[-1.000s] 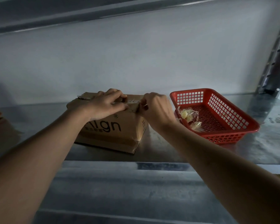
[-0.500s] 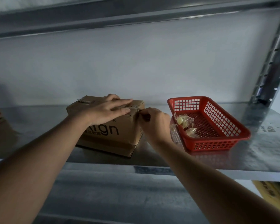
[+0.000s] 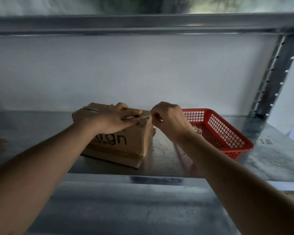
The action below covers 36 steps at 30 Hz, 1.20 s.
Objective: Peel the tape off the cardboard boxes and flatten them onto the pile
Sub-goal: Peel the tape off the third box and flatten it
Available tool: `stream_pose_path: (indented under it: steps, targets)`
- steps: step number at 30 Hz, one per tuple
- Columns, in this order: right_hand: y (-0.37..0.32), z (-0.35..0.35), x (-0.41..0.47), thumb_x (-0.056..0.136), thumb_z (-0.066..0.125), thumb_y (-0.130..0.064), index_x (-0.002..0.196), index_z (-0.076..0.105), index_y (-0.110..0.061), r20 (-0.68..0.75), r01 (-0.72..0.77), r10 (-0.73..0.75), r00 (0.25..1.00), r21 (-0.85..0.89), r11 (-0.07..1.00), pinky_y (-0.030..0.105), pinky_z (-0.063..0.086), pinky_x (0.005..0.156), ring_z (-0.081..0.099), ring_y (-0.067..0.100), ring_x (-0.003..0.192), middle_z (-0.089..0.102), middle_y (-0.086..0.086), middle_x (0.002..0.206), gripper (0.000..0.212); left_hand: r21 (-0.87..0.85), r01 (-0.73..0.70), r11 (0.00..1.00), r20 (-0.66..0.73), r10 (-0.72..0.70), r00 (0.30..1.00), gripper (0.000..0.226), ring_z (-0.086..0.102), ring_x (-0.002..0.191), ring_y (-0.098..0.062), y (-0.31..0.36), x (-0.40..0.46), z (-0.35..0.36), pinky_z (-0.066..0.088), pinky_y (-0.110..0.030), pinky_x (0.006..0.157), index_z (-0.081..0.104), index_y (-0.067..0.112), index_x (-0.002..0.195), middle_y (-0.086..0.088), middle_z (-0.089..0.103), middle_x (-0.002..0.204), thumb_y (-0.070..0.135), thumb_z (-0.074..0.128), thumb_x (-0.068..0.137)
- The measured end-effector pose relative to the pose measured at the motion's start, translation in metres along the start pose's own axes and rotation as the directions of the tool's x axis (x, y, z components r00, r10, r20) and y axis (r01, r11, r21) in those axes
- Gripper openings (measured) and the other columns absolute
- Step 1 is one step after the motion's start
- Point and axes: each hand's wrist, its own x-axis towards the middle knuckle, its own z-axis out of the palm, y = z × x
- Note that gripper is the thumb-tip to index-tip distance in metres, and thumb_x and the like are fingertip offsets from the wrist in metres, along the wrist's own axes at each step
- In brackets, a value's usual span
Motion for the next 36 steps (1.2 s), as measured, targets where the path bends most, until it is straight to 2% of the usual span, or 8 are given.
stream_pose_path:
  steps: [7,11,18,21,25,29,32,36]
  targets:
    - [-0.002,-0.001,-0.002,0.084,0.084,-0.013,0.109,0.080,-0.021,0.078,-0.287,0.279,0.957,0.372,0.883,0.022,0.059,0.088,0.072,-0.002,0.097,0.078,-0.011,0.105,0.027,-0.235,-0.175,0.956,-0.082,0.160,0.984,0.035,0.049,0.126,-0.013,0.019,0.007,0.007,0.042,-0.039,0.100,0.058,0.045,0.135,0.012,0.051,0.143,0.050,0.045,0.103]
    - [-0.003,-0.002,-0.002,0.085,0.083,-0.009,0.108,0.080,-0.022,0.080,-0.299,0.288,0.954,0.308,0.903,0.015,0.057,0.079,0.072,-0.002,0.089,0.077,-0.013,0.100,0.027,-0.165,-0.177,0.970,-0.053,0.171,0.984,0.040,0.040,0.138,-0.014,0.014,0.008,0.008,0.033,-0.036,0.101,0.049,0.056,0.144,0.016,0.042,0.152,0.048,0.036,0.107]
    - [-0.004,-0.003,0.003,0.088,0.082,-0.017,0.096,0.082,-0.017,0.072,-0.426,0.422,0.904,0.245,0.871,0.033,0.062,0.079,0.073,0.010,0.076,0.078,-0.002,0.084,0.009,-0.127,-0.196,0.972,-0.047,0.191,0.980,0.041,0.025,0.150,-0.013,0.007,0.005,0.009,0.023,-0.035,0.102,0.036,0.071,0.143,0.022,0.030,0.162,0.050,0.031,0.108]
    - [-0.008,-0.005,0.007,0.093,0.075,-0.005,0.094,0.082,-0.012,0.069,-0.394,0.389,0.919,0.230,0.890,0.038,0.064,0.075,0.074,0.015,0.072,0.077,0.001,0.080,0.010,-0.100,-0.210,0.973,-0.023,0.209,0.978,0.041,0.025,0.150,-0.013,0.007,0.007,0.007,0.019,-0.036,0.102,0.034,0.070,0.144,0.021,0.031,0.161,0.051,0.030,0.108]
    - [-0.015,-0.007,0.009,0.098,0.060,0.002,0.107,0.079,-0.012,0.158,-0.097,0.117,0.980,-0.132,0.987,0.039,0.060,0.080,0.071,0.021,0.091,0.075,0.004,0.102,0.025,-0.067,-0.251,0.966,0.007,0.252,0.968,0.043,0.033,0.141,-0.013,0.004,0.008,0.006,0.024,-0.037,0.098,0.029,0.070,0.145,0.020,0.037,0.154,0.055,0.025,0.105]
    - [-0.024,-0.008,0.008,0.095,0.063,0.000,0.109,0.076,-0.012,0.273,0.128,-0.071,0.959,-0.196,0.972,0.041,0.061,0.076,0.072,0.023,0.092,0.074,0.004,0.105,0.023,-0.088,-0.260,0.961,0.019,0.263,0.965,0.047,0.040,0.135,-0.014,0.006,0.002,0.004,0.038,-0.049,0.106,0.038,0.068,0.139,0.023,0.040,0.148,0.071,0.019,0.096]
    - [-0.029,-0.010,0.013,0.099,0.063,-0.010,0.108,0.077,-0.014,0.219,0.113,-0.077,0.973,-0.159,0.981,0.042,0.061,0.074,0.072,0.021,0.090,0.075,0.002,0.104,0.017,-0.072,-0.266,0.961,0.020,0.268,0.963,0.048,0.039,0.136,-0.012,0.006,-0.003,0.005,0.035,-0.047,0.105,0.037,0.068,0.131,0.023,0.039,0.149,0.078,0.014,0.090]
    - [-0.036,-0.004,0.019,0.099,0.064,-0.019,0.099,0.074,-0.025,0.139,-0.165,0.165,0.976,-0.012,0.986,0.040,0.059,0.074,0.070,0.013,0.087,0.075,-0.008,0.094,0.012,-0.011,-0.266,0.964,0.019,0.266,0.964,0.045,0.036,0.139,-0.016,0.004,-0.002,0.005,0.025,-0.047,0.103,0.030,0.067,0.130,0.018,0.041,0.148,0.074,0.010,0.090]
